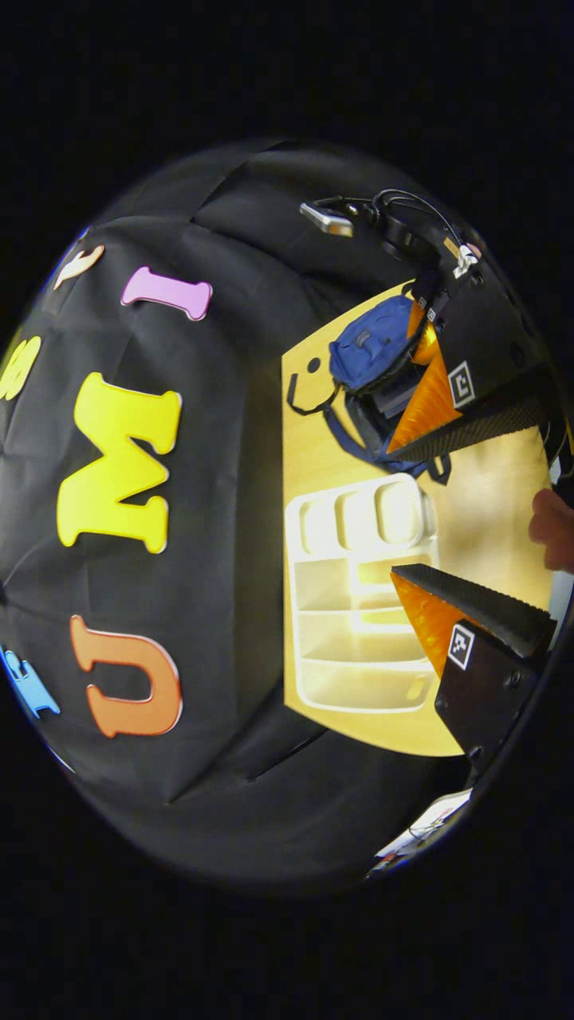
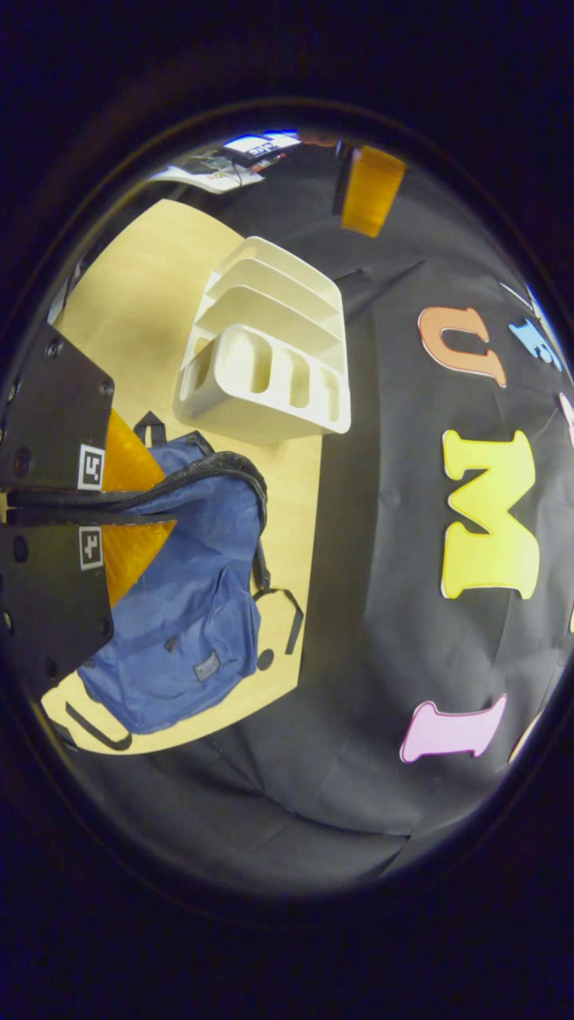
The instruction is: Open the schoolbag, grab two books from the bookshelf and put them into the schoolbag.
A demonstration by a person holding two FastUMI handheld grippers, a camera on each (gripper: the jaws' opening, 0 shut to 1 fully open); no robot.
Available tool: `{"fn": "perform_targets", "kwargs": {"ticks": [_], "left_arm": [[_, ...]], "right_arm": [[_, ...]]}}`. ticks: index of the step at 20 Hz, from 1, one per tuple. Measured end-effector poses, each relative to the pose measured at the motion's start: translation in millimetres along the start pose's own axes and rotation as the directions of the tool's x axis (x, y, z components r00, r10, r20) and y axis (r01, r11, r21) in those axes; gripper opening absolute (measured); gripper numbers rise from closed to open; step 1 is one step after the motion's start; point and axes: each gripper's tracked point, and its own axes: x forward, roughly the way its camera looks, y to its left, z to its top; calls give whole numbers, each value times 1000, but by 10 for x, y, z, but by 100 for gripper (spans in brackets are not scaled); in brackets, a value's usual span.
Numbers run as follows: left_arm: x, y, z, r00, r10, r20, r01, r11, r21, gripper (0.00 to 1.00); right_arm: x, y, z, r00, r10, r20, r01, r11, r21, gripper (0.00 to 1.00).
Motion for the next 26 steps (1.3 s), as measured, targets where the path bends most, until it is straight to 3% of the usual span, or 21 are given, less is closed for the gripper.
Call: {"fn": "perform_targets", "kwargs": {"ticks": [1, 3, 5, 17, 19, 24, 26], "left_arm": [[-78, 124, 65, 999, 30, 37, -30, 1000, 3, 89], [-207, 349, 189, 992, 83, 100, -83, 997, -2, 83], [-304, 503, 252, 982, 122, 144, -120, 993, -21, 86], [-708, 818, 368, 943, 222, 246, -190, 970, -149, 89], [-715, 819, 391, 940, 226, 255, -193, 970, -148, 89], [-677, 809, 417, 942, 218, 254, -185, 972, -147, 89], [-655, 807, 458, 941, 215, 261, -181, 972, -150, 89]], "right_arm": [[67, 56, -50, 1000, 13, -6, -13, 1000, 7, 2], [197, 160, -171, 999, 42, -19, -41, 999, 13, 2], [348, 263, -311, 997, 71, -41, -71, 997, 6, 2], [1020, 351, -824, 992, 50, -116, -50, 999, 4, 6], [1040, 364, -837, 991, 53, -121, -51, 999, 15, 17], [928, 536, -712, 991, 101, -91, -97, 994, 48, 31], [786, 710, -635, 985, 154, -71, -151, 987, 49, 49]]}}
